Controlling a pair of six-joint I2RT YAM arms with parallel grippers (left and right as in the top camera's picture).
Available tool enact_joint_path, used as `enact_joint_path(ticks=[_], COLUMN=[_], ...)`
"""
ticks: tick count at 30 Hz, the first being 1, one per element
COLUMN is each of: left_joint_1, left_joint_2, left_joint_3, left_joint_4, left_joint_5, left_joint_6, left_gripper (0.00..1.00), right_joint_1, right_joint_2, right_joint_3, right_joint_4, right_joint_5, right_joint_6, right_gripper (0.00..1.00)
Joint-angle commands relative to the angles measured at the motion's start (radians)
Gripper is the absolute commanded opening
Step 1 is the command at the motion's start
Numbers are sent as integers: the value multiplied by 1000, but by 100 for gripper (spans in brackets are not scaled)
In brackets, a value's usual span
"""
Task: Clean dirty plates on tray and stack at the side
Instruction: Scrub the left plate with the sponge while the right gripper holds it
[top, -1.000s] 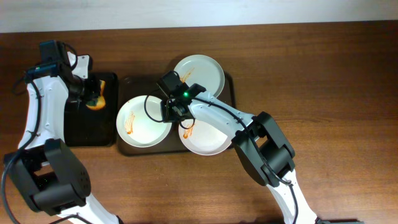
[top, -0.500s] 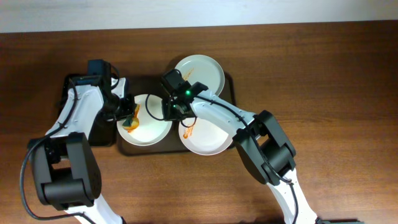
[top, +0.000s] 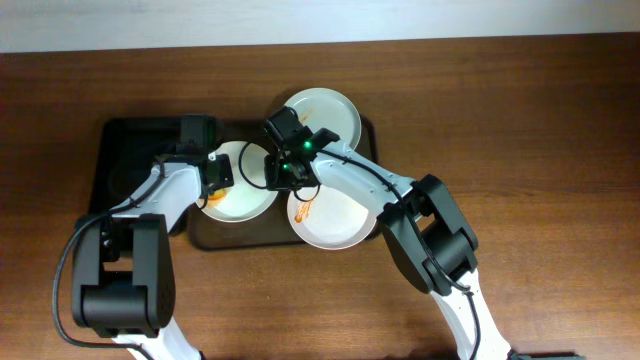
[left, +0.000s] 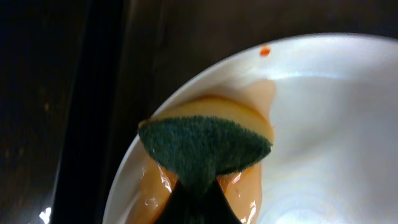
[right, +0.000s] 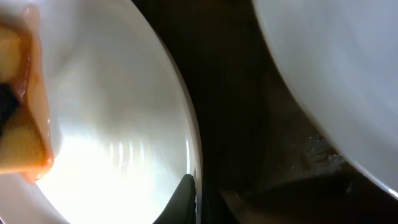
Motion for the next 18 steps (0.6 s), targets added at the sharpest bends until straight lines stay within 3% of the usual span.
enact_joint_path(ticks=[1,4,8,15,18], left_joint_1=[-7,-7,-7,2,2], left_joint_2=[0,0,0,0,0], left_joint_3=[-22,-22,-22,-22,-15], left_joint_4=[80,243,316,26,-69], left_joint_5=[2,10,36,100,228], left_joint_6=[-16,-16,-15,-6,53], left_gripper=[1,1,1,1,1], right_joint_1=[8,8,8,7,7], right_joint_2=[29,51,53,53,53], right_joint_3=[5,5,5,5,5], right_joint_4=[-4,8,8,11,15], right_joint_5=[-40,-92,-91,-91,-91], right_joint_6=[-20,-18,-17,-17,-17], right_gripper=[4,4,4,4,4])
